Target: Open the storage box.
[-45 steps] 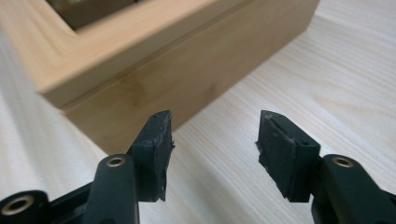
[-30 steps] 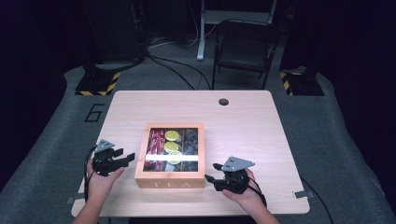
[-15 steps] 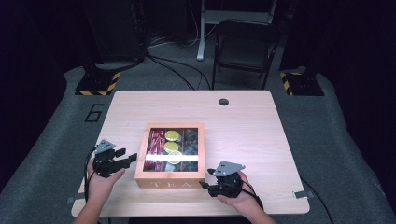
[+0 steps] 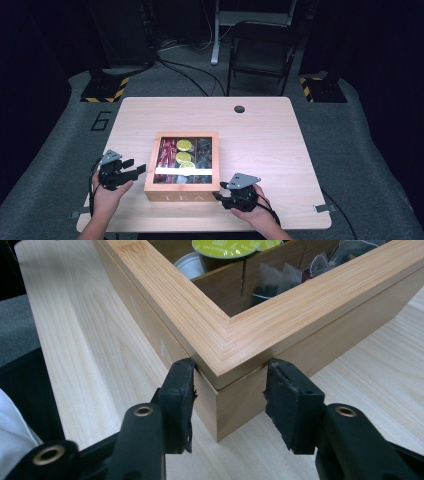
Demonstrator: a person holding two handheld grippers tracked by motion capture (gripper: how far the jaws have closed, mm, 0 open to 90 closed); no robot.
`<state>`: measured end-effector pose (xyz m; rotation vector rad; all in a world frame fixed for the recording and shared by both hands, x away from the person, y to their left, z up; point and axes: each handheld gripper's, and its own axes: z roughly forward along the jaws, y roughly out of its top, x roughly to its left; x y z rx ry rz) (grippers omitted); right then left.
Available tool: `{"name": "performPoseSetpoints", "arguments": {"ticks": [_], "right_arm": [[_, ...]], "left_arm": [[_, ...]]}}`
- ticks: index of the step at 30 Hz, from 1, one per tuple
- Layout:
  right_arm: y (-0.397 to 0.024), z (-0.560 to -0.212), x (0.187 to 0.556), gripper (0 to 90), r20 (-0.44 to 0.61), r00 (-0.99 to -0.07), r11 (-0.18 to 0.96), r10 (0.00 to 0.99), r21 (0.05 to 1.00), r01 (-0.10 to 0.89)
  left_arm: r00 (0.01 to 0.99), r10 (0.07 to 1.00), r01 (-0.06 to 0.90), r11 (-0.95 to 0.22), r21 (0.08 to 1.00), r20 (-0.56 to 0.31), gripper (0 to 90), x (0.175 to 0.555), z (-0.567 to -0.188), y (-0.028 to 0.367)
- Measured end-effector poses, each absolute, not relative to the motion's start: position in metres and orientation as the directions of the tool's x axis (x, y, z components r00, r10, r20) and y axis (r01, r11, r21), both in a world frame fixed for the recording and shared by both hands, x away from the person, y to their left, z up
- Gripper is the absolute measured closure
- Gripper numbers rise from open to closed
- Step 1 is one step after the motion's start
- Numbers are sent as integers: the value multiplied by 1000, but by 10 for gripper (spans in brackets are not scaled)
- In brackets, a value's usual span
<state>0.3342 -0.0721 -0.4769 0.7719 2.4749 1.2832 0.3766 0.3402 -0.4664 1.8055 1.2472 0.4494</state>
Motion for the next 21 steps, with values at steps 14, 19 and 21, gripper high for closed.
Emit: {"name": "performPoseSetpoints", "arguments": {"ticks": [14, 19, 21], "right_arm": [[-74, -465, 336, 562, 24, -825, 431, 564, 844, 319], [-73, -460, 337, 562, 21, -818, 417, 575, 852, 315], [-74, -456, 339, 561, 34, -812, 390, 583, 865, 316]], "left_arm": [[419, 888, 576, -99, 811, -189, 395, 369, -466, 349], [420, 888, 575, -101, 812, -187, 400, 365, -465, 350], [424, 888, 564, -103, 820, -180, 403, 361, -464, 348]]}}
